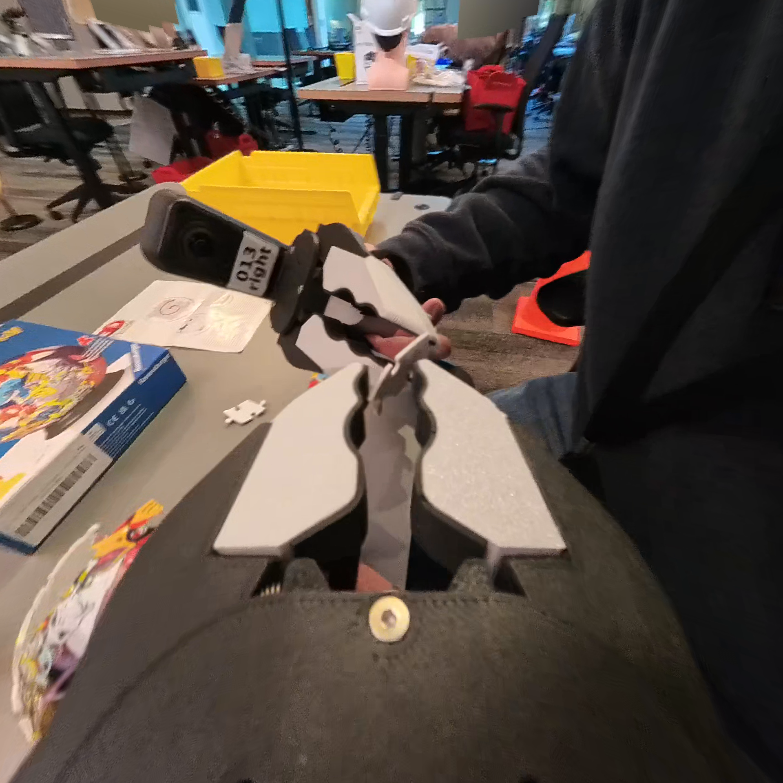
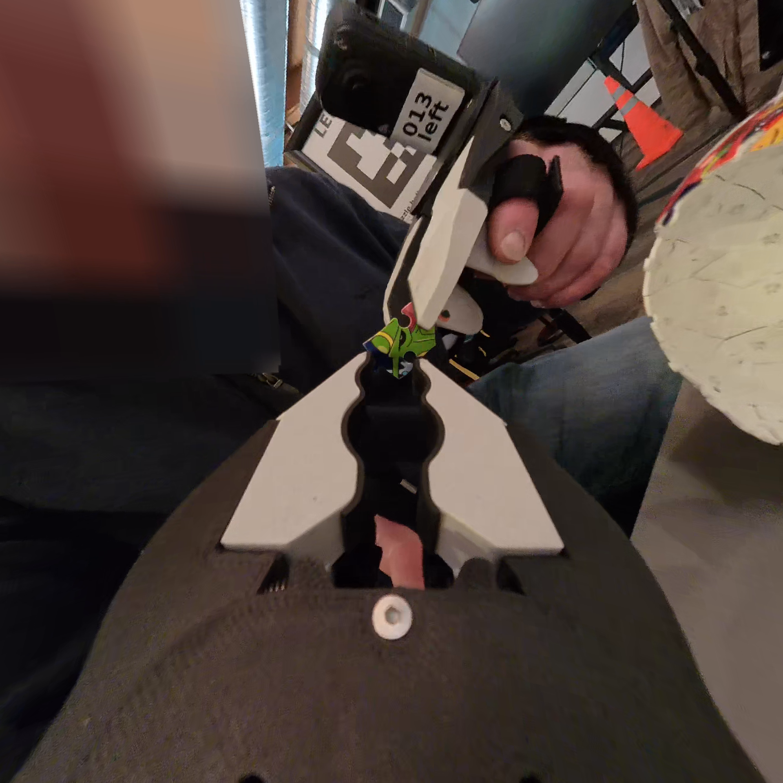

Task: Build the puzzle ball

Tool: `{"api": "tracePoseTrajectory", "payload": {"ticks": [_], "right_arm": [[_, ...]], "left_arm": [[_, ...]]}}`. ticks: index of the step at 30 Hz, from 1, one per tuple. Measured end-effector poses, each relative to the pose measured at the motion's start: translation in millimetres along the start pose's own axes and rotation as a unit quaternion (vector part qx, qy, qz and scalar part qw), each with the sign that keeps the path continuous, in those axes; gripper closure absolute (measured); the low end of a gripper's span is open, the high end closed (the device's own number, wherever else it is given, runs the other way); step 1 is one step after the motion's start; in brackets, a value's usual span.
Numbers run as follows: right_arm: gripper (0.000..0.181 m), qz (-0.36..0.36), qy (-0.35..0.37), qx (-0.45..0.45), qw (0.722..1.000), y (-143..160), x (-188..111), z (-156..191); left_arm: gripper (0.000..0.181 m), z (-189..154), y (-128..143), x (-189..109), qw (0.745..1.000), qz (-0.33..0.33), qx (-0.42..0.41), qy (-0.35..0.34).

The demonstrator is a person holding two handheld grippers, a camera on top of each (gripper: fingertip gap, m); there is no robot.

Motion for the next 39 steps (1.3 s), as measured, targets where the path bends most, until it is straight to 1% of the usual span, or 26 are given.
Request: {"api": "tracePoseTrajectory", "payload": {"ticks": [4, 7, 8, 11, 12, 13, 15, 17, 20, 21, 22, 23, 24, 27, 29, 31, 33, 35, 38, 39], "right_arm": [[0.164, -0.006, -0.017, -0.006, 1.000, -6.1, -2.7, 14.2], [0.165, -0.029, -0.016, -0.016, 0.999, -9.3, -9.3, 21.3], [0.168, -0.040, -0.020, -0.022, 0.999, -10.6, -10.4, 24.8], [0.160, -0.074, 0.000, -0.049, 0.996, -16.5, -12.3, 27.8], [0.153, -0.088, 0.013, -0.059, 0.994, -20.0, -14.0, 28.0], [0.152, -0.100, 0.032, -0.069, 0.992, -23.3, -16.7, 27.5], [0.152, -0.120, 0.084, -0.102, 0.984, -29.2, -22.2, 27.5], [0.150, -0.119, 0.139, -0.136, 0.974, -29.1, -21.2, 27.7], [0.154, -0.109, 0.214, -0.172, 0.955, -26.4, -11.0, 22.7], [0.157, -0.109, 0.232, -0.182, 0.949, -27.0, -7.9, 21.1], [0.162, -0.111, 0.243, -0.192, 0.944, -28.0, -5.7, 21.0], [0.173, -0.112, 0.262, -0.204, 0.937, -30.1, -5.5, 18.2], [0.178, -0.111, 0.284, -0.215, 0.928, -32.2, -6.0, 14.5], [0.180, -0.112, 0.312, -0.215, 0.919, -37.2, -8.7, 8.9], [0.181, -0.124, 0.313, -0.199, 0.920, -41.3, -13.0, 6.1], [0.181, -0.145, 0.301, -0.180, 0.925, -45.4, -19.3, 3.7], [0.181, -0.167, 0.281, -0.155, 0.932, -49.9, -28.9, 2.5], [0.181, -0.185, 0.284, -0.129, 0.932, -55.0, -43.0, -6.1], [0.181, -0.216, 0.293, -0.067, 0.929, -62.1, -66.7, -26.1], [0.181, -0.224, 0.301, -0.049, 0.926, -63.6, -73.6, -32.9]], "left_arm": [[0.174, -1.0, -16.0, 2.5, 0.999, -0.029, -0.002, 0.034], [0.179, -3.9, -21.0, 6.3, 0.999, -0.030, -0.006, 0.040], [0.179, -4.2, -22.7, 7.5, 0.998, -0.035, -0.020, 0.040], [0.179, -2.7, -26.0, 7.1, 0.995, -0.058, -0.074, 0.036], [0.179, -1.5, -27.8, 5.7, 0.992, -0.070, -0.097, 0.033], [0.179, -0.1, -28.1, 4.1, 0.990, -0.075, -0.116, 0.028], [0.179, 2.4, -28.8, 0.4, 0.986, -0.080, -0.146, 0.014], [0.179, 5.1, -24.2, -1.8, 0.981, -0.075, -0.180, -0.001], [0.179, 10.0, -20.9, -6.3, 0.967, -0.095, -0.235, -0.022], [0.179, 10.9, -17.6, -6.3, 0.965, -0.090, -0.246, -0.029], [0.179, 11.6, -14.9, -6.4, 0.964, -0.086, -0.248, -0.037], [0.179, 10.9, -15.3, -6.9, 0.963, -0.089, -0.251, -0.036], [0.179, 11.1, -15.6, -7.0, 0.961, -0.090, -0.258, -0.036], [0.179, 17.2, -12.6, -7.9, 0.959, -0.081, -0.268, -0.040], [0.178, 21.6, -12.2, -7.0, 0.961, -0.076, -0.263, -0.035], [0.169, 27.6, -13.7, -9.5, 0.967, -0.065, -0.246, -0.030], [0.148, 38.9, -15.3, -21.2, 0.976, -0.053, -0.206, -0.040], [0.131, 57.8, -15.7, -40.7, 0.984, -0.045, -0.160, -0.067], [0.093, 94.4, 0.7, -68.8, 0.989, 0.001, -0.082, -0.123], [0.082, 103.1, 9.5, -74.9, 0.990, 0.020, -0.068, -0.126]]}}
Point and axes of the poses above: each gripper's, where its closed fingertips meet, x out along the fingers, y out of its underside, z = x × y across the jaws, the point moved 1 cm from there along -x, back along the fingers, and after that the axes turned 5 degrees about x, right-handed, at the moved point
